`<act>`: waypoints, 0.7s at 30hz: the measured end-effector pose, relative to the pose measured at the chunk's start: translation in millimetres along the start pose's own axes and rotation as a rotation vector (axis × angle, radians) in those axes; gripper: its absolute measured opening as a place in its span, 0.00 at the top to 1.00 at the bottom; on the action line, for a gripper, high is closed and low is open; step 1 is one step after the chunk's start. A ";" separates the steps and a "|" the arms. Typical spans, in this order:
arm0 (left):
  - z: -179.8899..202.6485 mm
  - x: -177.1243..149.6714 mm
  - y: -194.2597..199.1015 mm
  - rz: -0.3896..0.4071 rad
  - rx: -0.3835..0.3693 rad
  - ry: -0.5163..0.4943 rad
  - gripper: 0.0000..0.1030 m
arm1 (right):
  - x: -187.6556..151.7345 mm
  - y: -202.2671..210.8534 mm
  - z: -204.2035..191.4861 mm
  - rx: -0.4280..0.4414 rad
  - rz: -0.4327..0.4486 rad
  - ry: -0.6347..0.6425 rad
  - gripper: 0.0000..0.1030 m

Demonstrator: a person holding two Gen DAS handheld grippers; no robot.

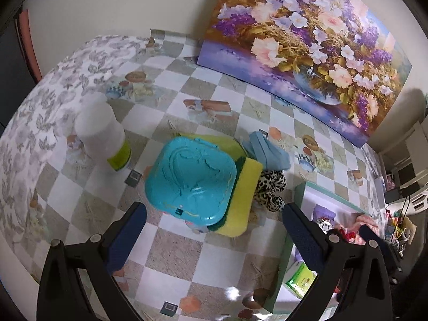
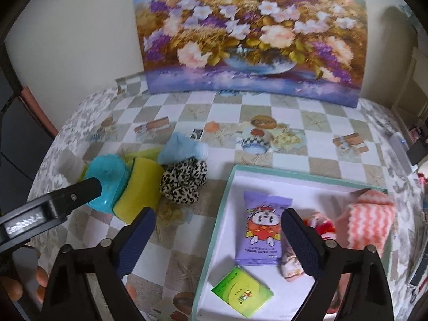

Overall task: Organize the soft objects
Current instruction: 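Move both open tools back toward the pile of soft items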

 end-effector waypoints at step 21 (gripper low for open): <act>13.6 -22.7 -28.9 -0.090 -0.021 0.029 0.34 | -11.6 -12.8 16.6 0.039 -0.040 -0.075 0.16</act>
Point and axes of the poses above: each gripper's, at about its wrist camera, not at the fingertips, and y roughly against the way its jaws point, z to its right, x to its top, the point moved 10 cm from there along -y, roughly the way its jaws point, and after that the axes turned 5 degrees about -z, right-handed, at the moved point
